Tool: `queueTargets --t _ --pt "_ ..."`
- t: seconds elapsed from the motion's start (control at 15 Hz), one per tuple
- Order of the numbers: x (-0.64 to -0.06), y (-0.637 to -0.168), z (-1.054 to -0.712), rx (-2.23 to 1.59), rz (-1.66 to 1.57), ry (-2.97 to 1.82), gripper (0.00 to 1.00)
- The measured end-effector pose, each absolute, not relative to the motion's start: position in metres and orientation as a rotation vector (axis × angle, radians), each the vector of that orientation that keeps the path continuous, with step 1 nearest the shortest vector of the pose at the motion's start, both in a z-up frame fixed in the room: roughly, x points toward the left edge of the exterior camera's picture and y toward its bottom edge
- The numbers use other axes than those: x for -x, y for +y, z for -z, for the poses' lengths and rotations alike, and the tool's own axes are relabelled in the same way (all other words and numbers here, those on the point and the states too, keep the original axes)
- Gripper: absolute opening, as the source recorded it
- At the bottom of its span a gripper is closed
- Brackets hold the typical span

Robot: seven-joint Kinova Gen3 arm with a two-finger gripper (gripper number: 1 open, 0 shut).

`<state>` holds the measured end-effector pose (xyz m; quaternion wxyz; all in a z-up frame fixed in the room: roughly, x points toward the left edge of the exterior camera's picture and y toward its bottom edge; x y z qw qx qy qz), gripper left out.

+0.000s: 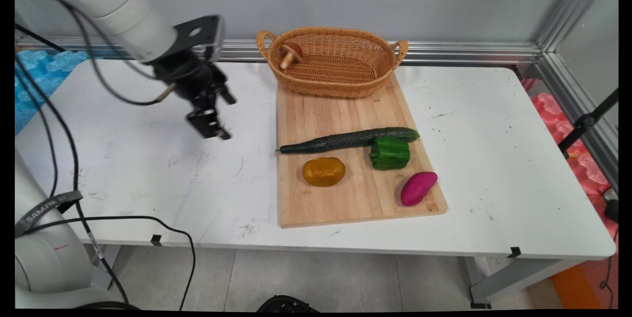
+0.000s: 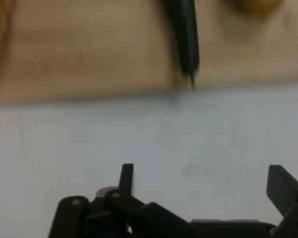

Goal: Pick up the cucumber from the cutting board

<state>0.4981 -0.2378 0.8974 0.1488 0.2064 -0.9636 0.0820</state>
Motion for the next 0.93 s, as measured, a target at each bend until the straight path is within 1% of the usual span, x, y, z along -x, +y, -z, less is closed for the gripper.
queueTargets --t 0.27,0.47,0.73,0.93 --pt "-0.453 -0.260 -0.908 -0.584 -0.271 -2.680 1.00" --pt "-0.419 -0.277 -0.906 -0.581 -0.289 -2.620 1.00" --pt "-0.385 -0.299 -0.892 -0.596 -0.296 -2.568 1.00" --pt "-0.366 -0.315 -0.871 -0.600 -0.284 -2.554 1.00"
